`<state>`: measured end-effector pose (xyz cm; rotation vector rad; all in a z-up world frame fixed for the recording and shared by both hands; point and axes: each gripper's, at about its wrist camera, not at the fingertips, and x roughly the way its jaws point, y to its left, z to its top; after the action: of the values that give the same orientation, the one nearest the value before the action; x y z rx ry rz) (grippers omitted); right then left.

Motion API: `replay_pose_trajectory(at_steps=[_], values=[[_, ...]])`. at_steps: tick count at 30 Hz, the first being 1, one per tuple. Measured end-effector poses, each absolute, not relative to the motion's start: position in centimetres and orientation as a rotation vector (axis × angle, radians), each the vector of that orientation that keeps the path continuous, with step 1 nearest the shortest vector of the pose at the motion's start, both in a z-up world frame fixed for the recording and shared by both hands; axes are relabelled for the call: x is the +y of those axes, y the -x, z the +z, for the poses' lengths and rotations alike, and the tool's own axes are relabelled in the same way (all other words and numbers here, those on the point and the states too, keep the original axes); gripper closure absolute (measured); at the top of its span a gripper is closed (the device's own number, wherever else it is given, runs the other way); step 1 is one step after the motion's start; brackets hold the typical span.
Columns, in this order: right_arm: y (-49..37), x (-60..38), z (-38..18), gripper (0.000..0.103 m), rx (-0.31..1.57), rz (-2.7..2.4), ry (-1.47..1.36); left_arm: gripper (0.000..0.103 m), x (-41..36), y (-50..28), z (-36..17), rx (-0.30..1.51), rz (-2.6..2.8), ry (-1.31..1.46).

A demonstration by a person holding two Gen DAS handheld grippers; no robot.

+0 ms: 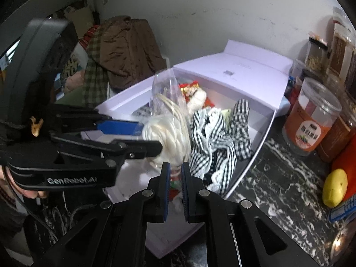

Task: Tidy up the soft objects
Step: 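Lower the cable bag into the box and open the right tool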

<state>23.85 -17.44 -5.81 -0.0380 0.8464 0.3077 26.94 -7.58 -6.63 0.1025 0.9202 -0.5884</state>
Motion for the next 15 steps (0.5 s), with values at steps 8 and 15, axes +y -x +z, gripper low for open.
replay_pose_trajectory(at_steps=[8,15], values=[[-25.9,-16.9,-6.5,0.093,0.834,0.297,0.022,0.065,-7.6,-27.0,-6.9,0.901,-0.555,-0.148],[-26.0,-17.3,-6.9,0.091,0.832,0.301,-0.008,0.065,-7.1,-25.6,-5.8,0.833,-0.508,-0.182]])
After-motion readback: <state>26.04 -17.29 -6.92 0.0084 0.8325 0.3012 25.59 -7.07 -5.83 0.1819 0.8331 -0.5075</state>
